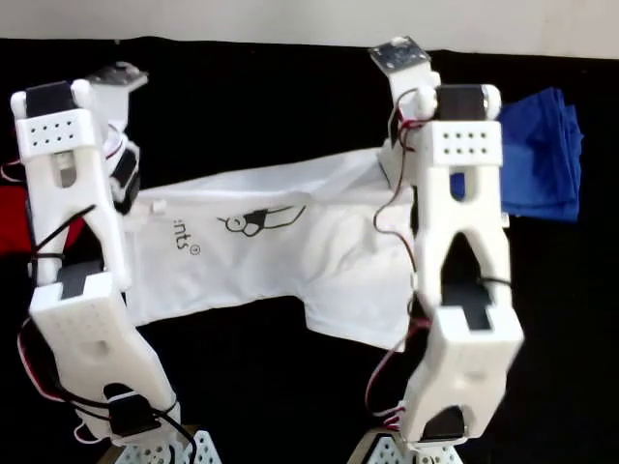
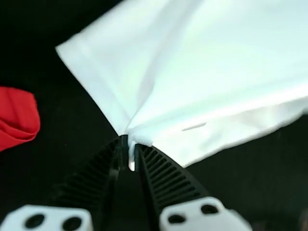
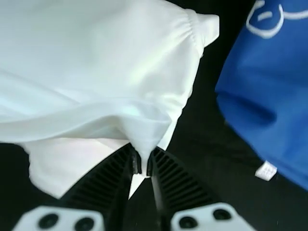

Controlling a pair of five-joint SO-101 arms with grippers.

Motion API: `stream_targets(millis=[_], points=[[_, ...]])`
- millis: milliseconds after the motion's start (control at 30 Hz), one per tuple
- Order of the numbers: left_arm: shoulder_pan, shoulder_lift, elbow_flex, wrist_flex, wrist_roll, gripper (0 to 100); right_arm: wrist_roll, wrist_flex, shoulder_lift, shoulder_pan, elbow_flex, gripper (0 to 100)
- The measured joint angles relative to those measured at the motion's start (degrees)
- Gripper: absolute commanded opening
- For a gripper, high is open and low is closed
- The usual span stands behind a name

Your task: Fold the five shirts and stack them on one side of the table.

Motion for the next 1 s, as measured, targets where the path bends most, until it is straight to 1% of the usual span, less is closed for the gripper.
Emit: stream_targets(millis=[167,333,533,733,800,867,933,1000], points=[[-0.1,-8.3,11.2,0.0,-6.9,1,0.0,-0.6,-13.7,0.0,18.7,0.5],[-0.1,-9.8,19.6,0.0,-12.5,1,0.0,-8.2,-22.0,0.0,37.1,0.5],[-0.3,-9.8,25.0,-4.2,-13.1,1,0.0,-17.0,-26.5,0.0,53.6,0.5],[-0.5,-9.4,28.7,-5.2,-13.1,1,0.0,-18.3,-31.5,0.0,60.7,0.5],[-0.5,-9.4,29.5,-6.2,-13.1,3,0.0,-18.3,-32.7,0.0,61.4,1.0],[-0.5,-9.4,29.5,-6.6,-13.1,10,0.0,-18.2,-33.4,0.0,61.6,5.6],[-0.5,-9.4,29.5,-6.8,-13.1,16,0.0,-18.2,-33.8,-0.1,61.6,13.7],[-0.7,-9.4,29.3,-6.9,-13.1,17,0.0,-17.3,-33.8,-0.7,61.6,20.2]])
